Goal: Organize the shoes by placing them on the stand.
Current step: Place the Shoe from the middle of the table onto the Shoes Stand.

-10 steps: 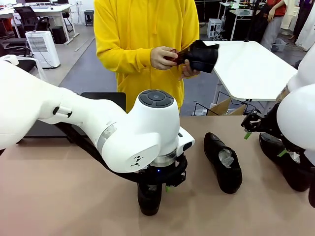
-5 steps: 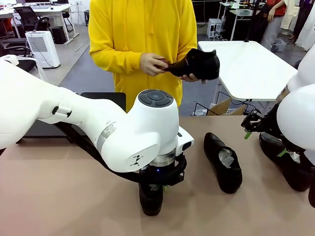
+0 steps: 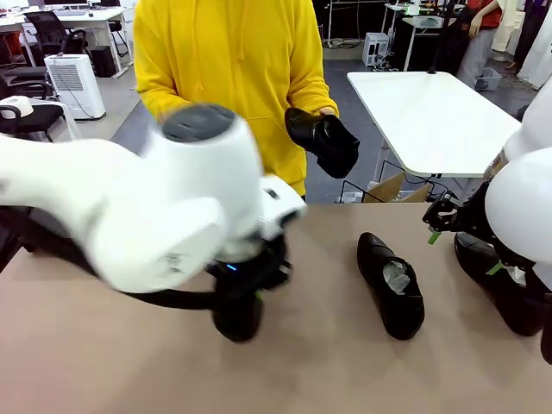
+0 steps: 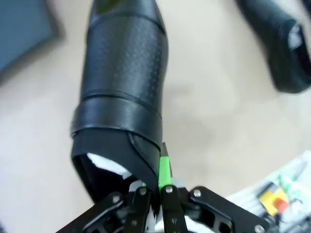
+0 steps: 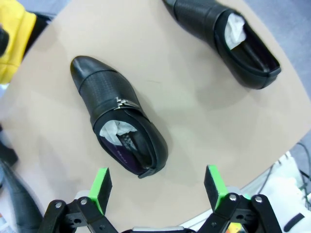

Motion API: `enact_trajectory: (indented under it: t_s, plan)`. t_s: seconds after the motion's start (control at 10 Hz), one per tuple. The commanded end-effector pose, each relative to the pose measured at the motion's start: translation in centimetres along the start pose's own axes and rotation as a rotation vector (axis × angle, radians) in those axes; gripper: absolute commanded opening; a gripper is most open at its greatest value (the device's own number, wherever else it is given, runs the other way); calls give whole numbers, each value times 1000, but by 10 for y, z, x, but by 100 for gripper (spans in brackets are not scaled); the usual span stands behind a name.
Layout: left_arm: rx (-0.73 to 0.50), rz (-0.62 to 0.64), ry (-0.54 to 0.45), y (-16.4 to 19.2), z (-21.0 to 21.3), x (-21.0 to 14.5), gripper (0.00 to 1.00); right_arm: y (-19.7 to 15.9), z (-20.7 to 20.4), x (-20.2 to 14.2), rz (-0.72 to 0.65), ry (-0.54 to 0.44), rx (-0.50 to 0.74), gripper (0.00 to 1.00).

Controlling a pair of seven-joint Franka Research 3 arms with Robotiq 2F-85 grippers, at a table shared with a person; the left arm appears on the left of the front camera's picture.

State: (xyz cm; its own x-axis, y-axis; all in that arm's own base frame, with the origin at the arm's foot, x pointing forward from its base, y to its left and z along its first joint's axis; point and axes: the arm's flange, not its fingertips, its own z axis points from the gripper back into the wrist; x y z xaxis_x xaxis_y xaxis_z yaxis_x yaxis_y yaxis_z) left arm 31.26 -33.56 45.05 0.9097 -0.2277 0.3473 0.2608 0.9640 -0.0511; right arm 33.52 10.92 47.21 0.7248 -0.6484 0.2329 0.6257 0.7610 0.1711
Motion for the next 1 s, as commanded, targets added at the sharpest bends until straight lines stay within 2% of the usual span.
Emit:
enact_trajectory:
  t_s: [0.0, 0.3, 0.5, 0.7, 0.8, 0.9]
  plan:
    - [152, 12, -182, 88, 44, 4, 0, 1, 0, -1, -3, -6, 12, 100]
    - [269, -70, -208, 204, 58, 33, 0, 1, 0, -1, -3, -6, 12, 100]
    - [332, -104, -198, 268, 55, 39, 0, 1, 0, -1, -3, -6, 12, 100]
    - [351, -105, -206, 302, 57, 41, 0, 1, 0, -1, -3, -6, 12, 100]
    - [329, -86, -166, 284, 53, 33, 0, 1, 0, -1, -3, -6, 12, 100]
    - [329, -86, -166, 284, 53, 33, 0, 1, 0, -1, -3, -6, 12, 100]
